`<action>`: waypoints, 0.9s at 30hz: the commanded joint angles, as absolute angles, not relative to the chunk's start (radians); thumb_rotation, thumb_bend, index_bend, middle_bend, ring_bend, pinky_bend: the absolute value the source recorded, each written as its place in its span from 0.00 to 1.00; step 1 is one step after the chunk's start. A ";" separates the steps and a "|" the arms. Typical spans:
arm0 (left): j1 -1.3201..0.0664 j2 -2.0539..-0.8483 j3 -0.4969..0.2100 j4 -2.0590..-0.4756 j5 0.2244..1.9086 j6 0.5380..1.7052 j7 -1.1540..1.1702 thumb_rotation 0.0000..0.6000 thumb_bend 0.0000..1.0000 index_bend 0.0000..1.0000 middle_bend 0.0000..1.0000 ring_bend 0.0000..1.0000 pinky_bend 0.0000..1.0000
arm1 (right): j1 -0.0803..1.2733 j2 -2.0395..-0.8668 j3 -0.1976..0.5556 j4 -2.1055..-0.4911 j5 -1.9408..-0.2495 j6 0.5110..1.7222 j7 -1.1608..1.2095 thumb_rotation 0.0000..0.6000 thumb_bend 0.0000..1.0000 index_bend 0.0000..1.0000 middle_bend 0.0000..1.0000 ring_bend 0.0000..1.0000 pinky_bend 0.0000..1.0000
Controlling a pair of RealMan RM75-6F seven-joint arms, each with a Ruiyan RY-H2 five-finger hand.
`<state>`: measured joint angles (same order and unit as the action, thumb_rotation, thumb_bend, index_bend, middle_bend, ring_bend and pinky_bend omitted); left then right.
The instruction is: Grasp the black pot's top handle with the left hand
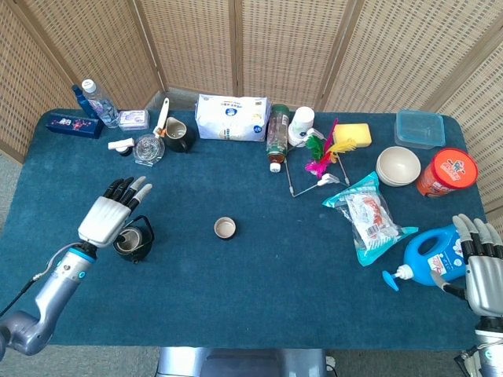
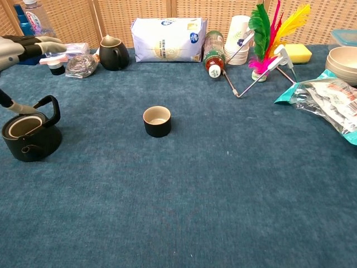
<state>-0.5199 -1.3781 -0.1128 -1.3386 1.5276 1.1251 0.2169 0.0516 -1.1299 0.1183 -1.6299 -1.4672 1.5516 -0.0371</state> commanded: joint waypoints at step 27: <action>-0.622 -1.479 -0.119 -1.334 1.399 1.007 0.405 1.00 0.00 0.28 0.34 0.32 0.48 | 0.042 -1.103 0.125 -1.637 -1.466 1.563 0.017 1.00 0.00 0.00 0.00 0.00 0.00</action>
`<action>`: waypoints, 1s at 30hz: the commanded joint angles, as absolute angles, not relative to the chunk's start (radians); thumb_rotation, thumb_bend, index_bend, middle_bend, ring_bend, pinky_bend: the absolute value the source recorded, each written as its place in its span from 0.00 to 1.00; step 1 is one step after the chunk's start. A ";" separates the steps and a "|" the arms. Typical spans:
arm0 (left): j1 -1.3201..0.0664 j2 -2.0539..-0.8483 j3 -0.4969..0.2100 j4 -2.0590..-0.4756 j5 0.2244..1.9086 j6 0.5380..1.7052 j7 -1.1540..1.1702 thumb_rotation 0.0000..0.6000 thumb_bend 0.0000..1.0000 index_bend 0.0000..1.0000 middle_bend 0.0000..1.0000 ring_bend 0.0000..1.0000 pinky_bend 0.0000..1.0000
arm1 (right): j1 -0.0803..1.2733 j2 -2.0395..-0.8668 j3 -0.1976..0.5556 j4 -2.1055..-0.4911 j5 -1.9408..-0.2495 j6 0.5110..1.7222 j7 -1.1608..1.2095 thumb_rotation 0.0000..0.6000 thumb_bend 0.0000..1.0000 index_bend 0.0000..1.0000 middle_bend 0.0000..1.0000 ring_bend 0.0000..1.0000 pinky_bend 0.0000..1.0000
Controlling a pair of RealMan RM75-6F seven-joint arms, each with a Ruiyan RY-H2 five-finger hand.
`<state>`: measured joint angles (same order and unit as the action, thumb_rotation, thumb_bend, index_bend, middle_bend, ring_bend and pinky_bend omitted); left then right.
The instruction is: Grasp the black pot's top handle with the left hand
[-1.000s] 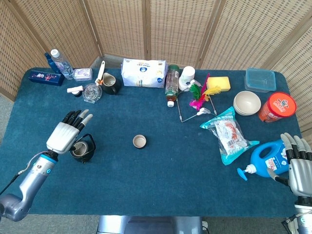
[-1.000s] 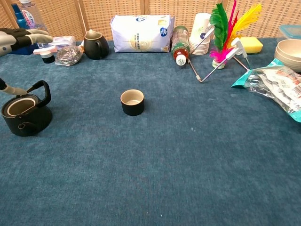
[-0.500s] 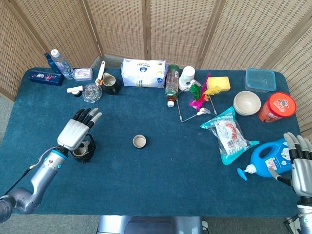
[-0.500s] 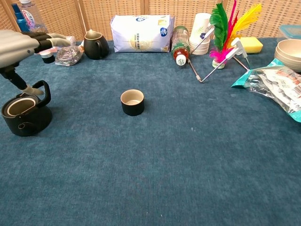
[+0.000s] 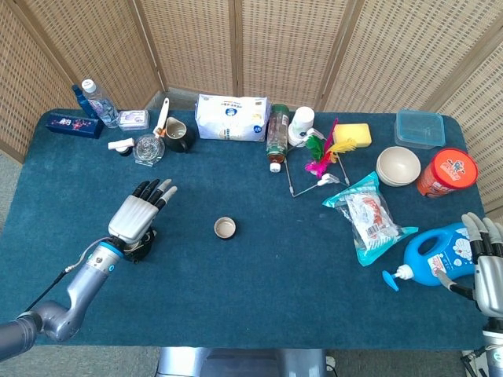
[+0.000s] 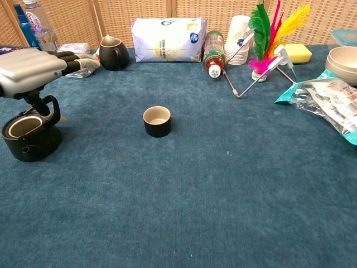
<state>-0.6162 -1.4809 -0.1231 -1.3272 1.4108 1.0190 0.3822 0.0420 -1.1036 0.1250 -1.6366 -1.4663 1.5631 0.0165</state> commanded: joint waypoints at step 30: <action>-0.613 -1.381 -0.133 -1.482 1.346 1.086 0.407 1.00 0.24 0.82 0.91 0.81 0.85 | 0.043 -1.101 0.118 -1.648 -1.470 1.553 0.007 1.00 0.00 0.00 0.00 0.00 0.00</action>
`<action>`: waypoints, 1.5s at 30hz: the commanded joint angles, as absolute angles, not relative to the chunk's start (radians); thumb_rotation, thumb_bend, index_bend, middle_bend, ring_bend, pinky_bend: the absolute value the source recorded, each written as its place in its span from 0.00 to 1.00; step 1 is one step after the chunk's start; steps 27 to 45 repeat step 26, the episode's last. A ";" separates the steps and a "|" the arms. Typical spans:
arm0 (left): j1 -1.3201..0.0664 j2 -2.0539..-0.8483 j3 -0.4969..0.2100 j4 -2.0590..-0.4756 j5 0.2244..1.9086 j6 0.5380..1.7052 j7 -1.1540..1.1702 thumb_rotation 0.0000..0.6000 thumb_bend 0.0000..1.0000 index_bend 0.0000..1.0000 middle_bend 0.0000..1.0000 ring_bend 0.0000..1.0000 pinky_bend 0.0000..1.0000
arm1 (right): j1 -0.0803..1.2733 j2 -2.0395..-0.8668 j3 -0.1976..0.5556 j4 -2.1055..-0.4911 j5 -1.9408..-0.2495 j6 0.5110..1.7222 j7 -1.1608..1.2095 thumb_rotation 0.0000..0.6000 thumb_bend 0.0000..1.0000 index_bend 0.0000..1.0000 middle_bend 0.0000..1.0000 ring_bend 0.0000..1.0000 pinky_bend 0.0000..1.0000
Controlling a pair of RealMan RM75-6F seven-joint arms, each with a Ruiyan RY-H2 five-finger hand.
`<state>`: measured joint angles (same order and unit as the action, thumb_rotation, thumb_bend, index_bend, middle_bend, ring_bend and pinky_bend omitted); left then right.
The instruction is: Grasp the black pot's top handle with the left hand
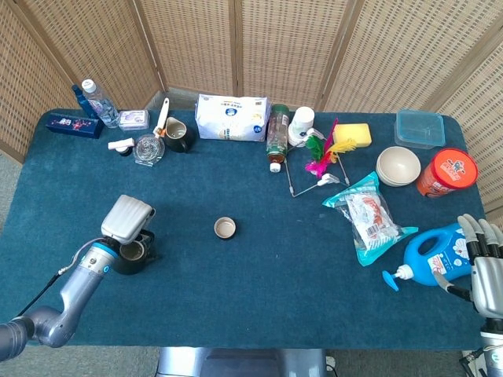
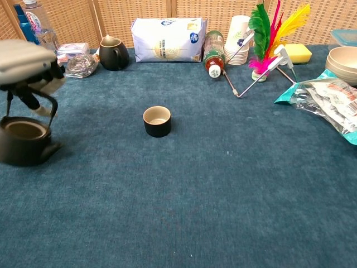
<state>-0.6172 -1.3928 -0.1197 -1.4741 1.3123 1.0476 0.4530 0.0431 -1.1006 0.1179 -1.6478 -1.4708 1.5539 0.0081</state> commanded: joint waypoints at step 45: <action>-0.696 -1.391 -0.216 -1.494 1.291 1.073 0.424 1.00 0.23 0.81 0.91 0.80 0.85 | 0.048 -1.103 0.118 -1.648 -1.457 1.538 -0.006 1.00 0.00 0.00 0.00 0.00 0.00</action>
